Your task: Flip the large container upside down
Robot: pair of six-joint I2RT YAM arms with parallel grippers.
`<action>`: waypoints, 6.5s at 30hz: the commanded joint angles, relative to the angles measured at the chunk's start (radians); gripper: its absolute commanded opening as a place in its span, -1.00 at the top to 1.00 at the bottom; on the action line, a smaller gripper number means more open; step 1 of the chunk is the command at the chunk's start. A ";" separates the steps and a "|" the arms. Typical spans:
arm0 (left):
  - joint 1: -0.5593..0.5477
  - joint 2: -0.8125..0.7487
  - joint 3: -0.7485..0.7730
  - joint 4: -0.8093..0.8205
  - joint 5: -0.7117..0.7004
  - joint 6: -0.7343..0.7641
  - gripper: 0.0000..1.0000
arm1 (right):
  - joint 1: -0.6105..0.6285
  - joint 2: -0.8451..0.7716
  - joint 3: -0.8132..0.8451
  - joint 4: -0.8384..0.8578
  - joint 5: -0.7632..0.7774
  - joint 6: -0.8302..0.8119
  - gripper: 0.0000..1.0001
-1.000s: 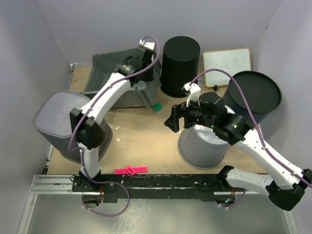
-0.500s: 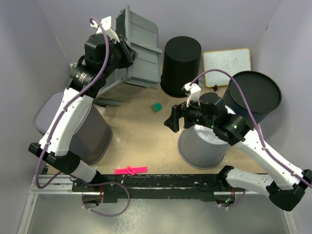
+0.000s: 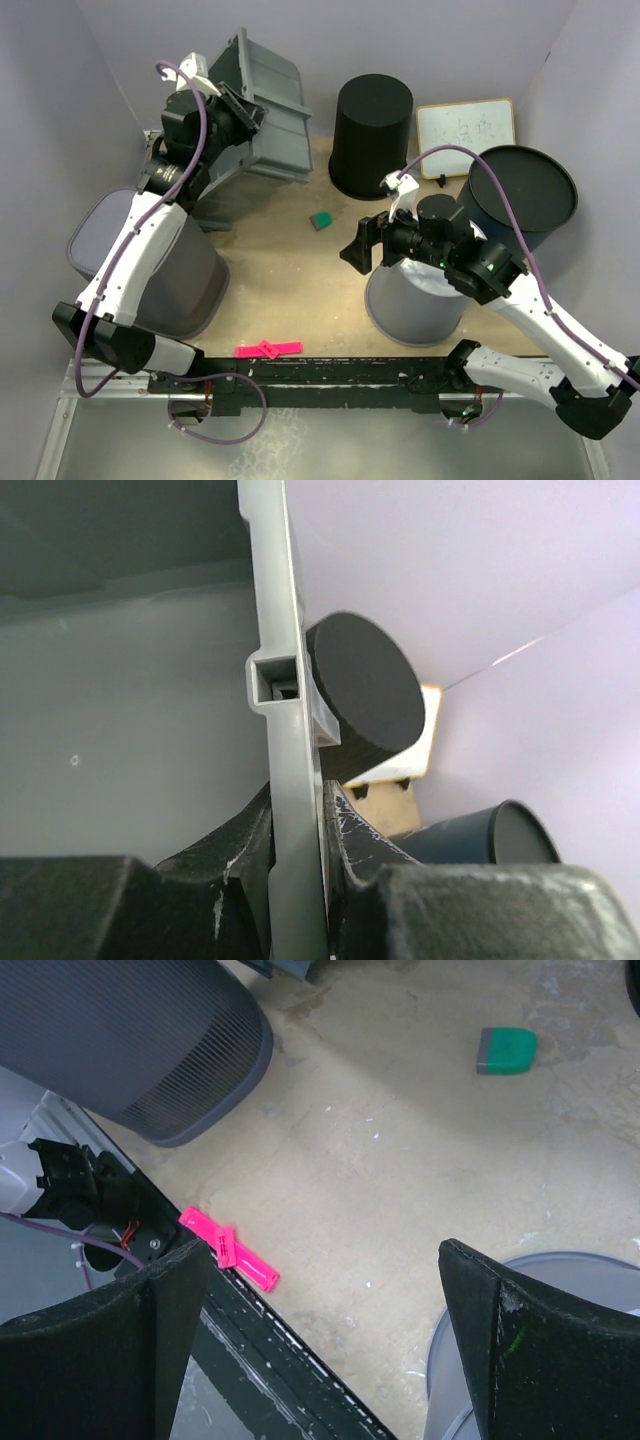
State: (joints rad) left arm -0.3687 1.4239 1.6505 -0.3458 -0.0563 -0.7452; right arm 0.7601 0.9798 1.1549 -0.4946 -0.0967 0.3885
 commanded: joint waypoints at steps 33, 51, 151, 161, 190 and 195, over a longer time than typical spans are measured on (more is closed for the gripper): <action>0.159 -0.129 -0.378 1.122 0.102 -0.700 1.00 | 0.002 -0.013 -0.021 0.047 -0.018 0.009 -0.95; 0.275 -0.342 -0.709 1.072 -0.038 -0.837 1.00 | 0.001 -0.010 -0.021 0.053 -0.032 0.009 -0.95; 0.297 -0.452 -0.428 -0.149 0.183 0.033 -0.46 | -0.001 0.662 0.158 1.340 0.048 0.518 0.12; 0.297 -0.459 -0.430 -0.157 0.189 0.035 -0.46 | -0.020 0.685 0.169 1.346 0.031 0.553 0.52; 0.297 -0.487 -0.137 -0.394 0.027 0.179 -0.62 | -0.076 0.792 0.276 1.281 -0.176 0.589 1.00; 0.297 -0.497 -0.079 -0.378 0.077 0.153 -0.62 | -0.078 0.803 0.226 1.314 -0.231 0.587 1.00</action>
State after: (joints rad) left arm -0.0742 0.9493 1.5097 -0.7612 -0.0223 -0.5831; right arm 0.6861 1.7798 1.3834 0.7570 -0.2630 0.9703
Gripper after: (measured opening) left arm 0.808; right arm 0.220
